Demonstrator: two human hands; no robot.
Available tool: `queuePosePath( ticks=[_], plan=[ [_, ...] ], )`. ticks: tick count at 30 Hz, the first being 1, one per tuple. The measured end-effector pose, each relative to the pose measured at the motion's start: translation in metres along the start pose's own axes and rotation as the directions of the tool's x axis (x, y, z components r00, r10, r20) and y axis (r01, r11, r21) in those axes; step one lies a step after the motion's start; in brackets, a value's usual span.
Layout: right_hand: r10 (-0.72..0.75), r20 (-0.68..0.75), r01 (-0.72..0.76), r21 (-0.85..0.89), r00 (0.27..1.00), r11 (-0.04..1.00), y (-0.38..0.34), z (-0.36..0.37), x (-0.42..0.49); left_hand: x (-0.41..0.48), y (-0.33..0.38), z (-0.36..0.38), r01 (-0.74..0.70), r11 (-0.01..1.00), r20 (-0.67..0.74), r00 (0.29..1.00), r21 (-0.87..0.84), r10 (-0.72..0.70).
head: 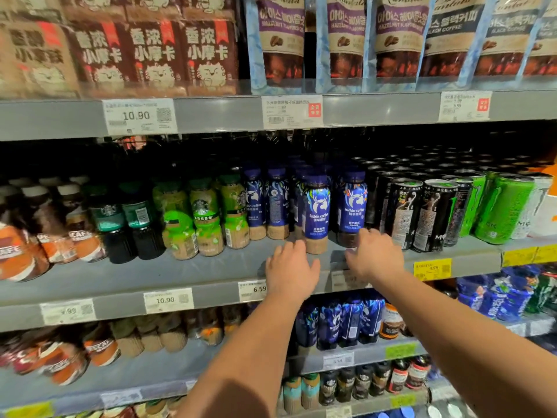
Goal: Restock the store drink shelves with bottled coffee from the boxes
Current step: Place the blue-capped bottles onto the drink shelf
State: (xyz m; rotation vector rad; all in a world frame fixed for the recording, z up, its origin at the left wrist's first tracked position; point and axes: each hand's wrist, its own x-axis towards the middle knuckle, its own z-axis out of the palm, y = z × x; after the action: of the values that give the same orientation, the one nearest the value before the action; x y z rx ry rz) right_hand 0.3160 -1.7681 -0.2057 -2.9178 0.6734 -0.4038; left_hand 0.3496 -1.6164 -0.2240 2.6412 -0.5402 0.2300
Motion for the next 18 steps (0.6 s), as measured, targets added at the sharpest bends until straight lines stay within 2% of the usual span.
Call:
queuePosePath(
  ticks=[3,9,14,18],
  plan=[
    [-0.158,-0.018,0.151,-0.214,0.987,0.965,-0.012,-0.009,-0.032,-0.018,-0.012,-0.012,-0.051,0.996,0.038,0.998,0.069,0.048],
    [-0.156,0.101,0.174,-0.206,0.983,0.963,-0.043,-0.001,-0.091,-0.068,-0.045,-0.027,-0.164,0.977,0.083,0.985,0.136,0.154],
    [-0.205,0.232,0.255,-0.211,0.951,0.944,-0.061,0.021,-0.134,-0.120,-0.068,-0.029,-0.089,0.974,0.139,0.988,0.208,0.061],
    [-0.291,0.267,0.345,-0.186,0.919,0.920,-0.064,0.038,-0.165,-0.161,-0.075,-0.015,-0.019,0.964,0.154,0.988,0.264,-0.023]
  ],
)
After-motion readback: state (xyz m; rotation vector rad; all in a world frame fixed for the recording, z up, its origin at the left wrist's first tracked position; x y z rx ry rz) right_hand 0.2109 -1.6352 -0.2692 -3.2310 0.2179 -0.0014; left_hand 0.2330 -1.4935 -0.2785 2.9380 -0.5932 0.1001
